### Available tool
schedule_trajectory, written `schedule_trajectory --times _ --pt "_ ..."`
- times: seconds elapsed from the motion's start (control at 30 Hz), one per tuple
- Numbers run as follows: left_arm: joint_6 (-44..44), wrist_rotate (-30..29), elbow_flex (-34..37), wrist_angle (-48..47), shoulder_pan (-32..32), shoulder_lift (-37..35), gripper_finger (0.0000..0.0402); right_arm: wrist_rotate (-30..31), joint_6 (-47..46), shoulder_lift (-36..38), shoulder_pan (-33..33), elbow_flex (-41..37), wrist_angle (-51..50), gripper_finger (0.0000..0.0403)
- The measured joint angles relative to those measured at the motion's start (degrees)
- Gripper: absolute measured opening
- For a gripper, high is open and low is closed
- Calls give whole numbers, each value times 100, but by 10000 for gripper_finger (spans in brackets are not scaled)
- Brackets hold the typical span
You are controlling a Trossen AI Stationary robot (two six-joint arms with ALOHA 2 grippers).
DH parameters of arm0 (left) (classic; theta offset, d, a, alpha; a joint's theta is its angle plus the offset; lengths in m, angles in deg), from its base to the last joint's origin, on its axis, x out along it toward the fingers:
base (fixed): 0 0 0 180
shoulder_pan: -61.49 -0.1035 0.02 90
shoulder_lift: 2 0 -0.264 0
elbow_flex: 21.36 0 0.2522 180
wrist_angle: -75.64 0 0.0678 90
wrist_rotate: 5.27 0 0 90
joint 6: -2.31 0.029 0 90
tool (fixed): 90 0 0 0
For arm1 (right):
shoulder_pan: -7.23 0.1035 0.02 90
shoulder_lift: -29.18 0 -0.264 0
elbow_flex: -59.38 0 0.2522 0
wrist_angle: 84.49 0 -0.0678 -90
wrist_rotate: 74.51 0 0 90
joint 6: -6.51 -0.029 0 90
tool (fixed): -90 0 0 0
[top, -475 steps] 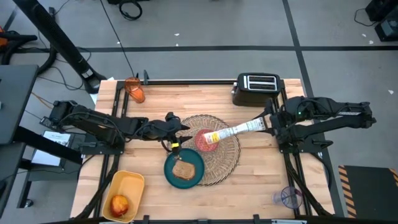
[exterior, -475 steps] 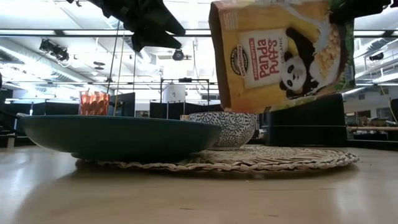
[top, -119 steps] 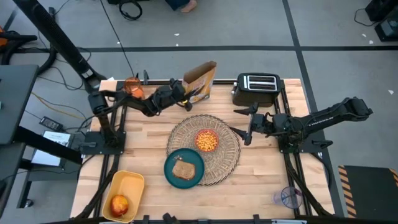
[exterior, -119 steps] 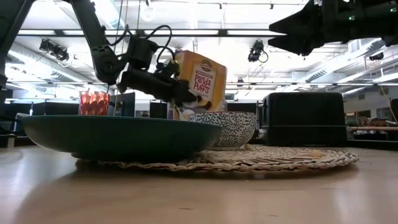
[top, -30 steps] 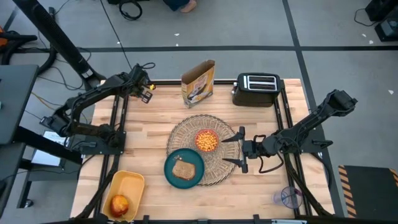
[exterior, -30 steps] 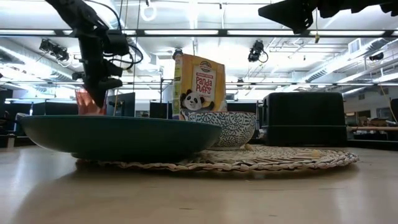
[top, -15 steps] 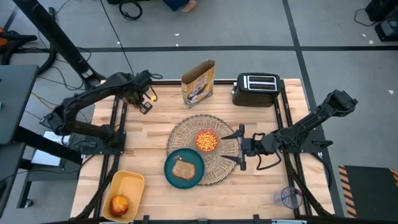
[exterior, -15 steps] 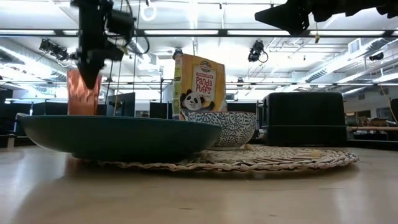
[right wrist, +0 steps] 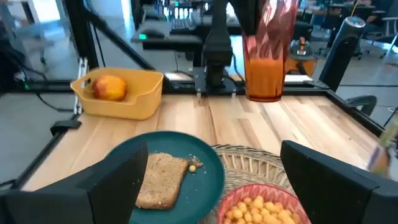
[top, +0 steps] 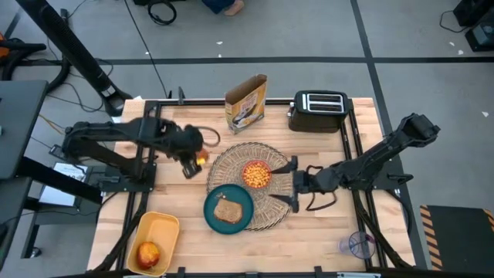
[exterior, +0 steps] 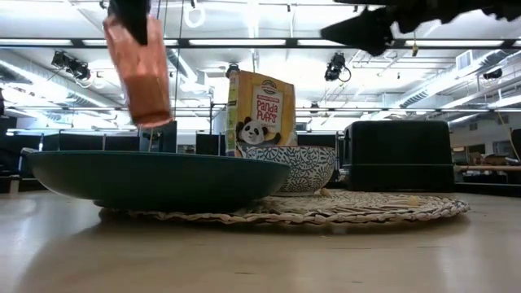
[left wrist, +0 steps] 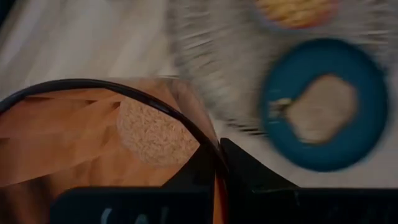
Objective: Arrange a breakfast setting
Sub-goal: Put the orange cup on the brown table mat
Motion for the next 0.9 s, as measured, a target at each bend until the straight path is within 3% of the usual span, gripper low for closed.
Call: schedule_trajectory --times 0.2,0.37,0.57,0.77,0.9 --pt "-241 -27 -537 42 793 421 17 -26 457 -1037 -63 1254 -1218 398" --pt "-206 -74 -715 255 1162 583 17 -66 759 -1663 -249 2083 -1387 397" --pt "58 -21 -687 764 1570 605 17 -115 752 -2041 -547 2337 -1327 398" --pt "450 -22 -678 1262 1727 822 17 -534 685 -2387 -860 2453 -834 397" --pt "858 -33 -663 1368 1724 1125 17 -972 102 -2535 -1077 2553 -831 397"
